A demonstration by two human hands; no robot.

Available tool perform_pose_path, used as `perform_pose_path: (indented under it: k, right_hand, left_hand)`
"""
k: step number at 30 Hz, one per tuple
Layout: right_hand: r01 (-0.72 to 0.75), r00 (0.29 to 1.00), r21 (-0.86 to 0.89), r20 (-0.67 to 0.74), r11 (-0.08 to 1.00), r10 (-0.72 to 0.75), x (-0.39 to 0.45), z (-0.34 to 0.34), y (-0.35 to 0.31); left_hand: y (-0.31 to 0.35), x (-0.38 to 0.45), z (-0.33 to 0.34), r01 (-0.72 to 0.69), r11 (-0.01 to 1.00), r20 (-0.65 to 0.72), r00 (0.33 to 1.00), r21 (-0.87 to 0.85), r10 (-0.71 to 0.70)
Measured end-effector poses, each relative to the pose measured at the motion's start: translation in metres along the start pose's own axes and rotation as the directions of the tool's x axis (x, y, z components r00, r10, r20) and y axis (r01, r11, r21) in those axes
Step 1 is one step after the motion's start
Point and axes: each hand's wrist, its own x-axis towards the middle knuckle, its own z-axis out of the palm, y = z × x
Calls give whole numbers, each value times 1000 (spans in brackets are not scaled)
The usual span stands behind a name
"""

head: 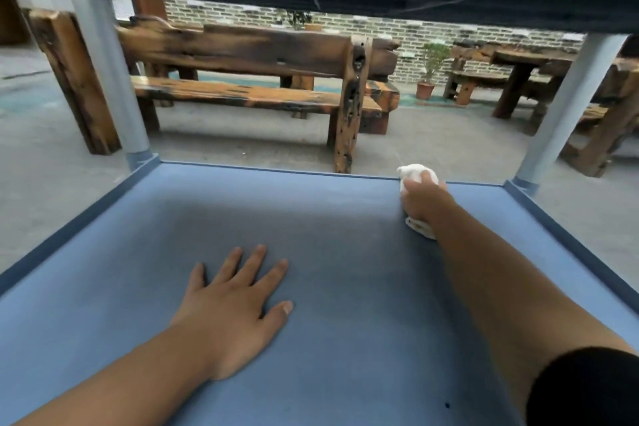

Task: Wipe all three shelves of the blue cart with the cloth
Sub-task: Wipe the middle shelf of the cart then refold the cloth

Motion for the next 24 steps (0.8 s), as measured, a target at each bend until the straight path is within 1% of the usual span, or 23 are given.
perform_pose_path:
  k: [2, 3, 5, 7, 9, 11, 13, 16, 17, 20, 22, 24]
  right_hand:
    - [-7, 998, 33, -64, 999, 9, 13, 2, -6]
    - [7, 998, 29, -65, 1000, -5, 16, 2, -8]
    - [25, 999, -32, -47, 999, -27, 21, 2, -13]
    - [14, 1000, -74, -8, 997, -15, 18, 5, -14]
    - [26, 1000, -49, 9, 998, -25, 10, 5, -21]
    - [89, 996, -14, 17, 996, -88, 5, 6, -41]
    - [161, 985, 5, 61, 987, -161, -4, 10, -66]
    - [285, 950, 8, 127, 958, -284, -22, 14, -97]
    - [304, 944, 20, 130, 952, -304, -26, 13, -101]
    - [277, 957, 80, 65, 958, -282, -33, -2, -95]
    - [256, 966, 70, 18, 964, -258, -35, -9, -73]
    - [277, 961, 28, -9, 960, -277, -41, -14, -42]
  left_hand:
    - [0, 3, -2, -4, 1000, -7, 1000, 1, 4]
    - [0, 4, -3, -4, 1000, 0, 1000, 0, 4]
    - [-2, 4, -5, -1, 1000, 17, 1000, 3, 1]
    - [-2, 3, -5, -3, 1000, 24, 1000, 7, 3]
    - [-2, 3, -4, -3, 1000, 26, 1000, 6, 3]
    - [-1, 3, -5, -1, 1000, 35, 999, 4, 1]
    - [-1, 3, -5, 5, 1000, 42, 999, 2, -5]
    - [-1, 2, -6, 14, 1000, 34, 999, -3, -14]
    - [-1, 1, -5, 14, 1000, 36, 999, -3, -14]
    - [-2, 0, -5, 7, 1000, 37, 999, -20, -6]
    - [-3, -1, -5, 0, 1000, 29, 1000, -17, 0]
    - [-3, -1, -5, -5, 1000, 24, 1000, -11, 6]
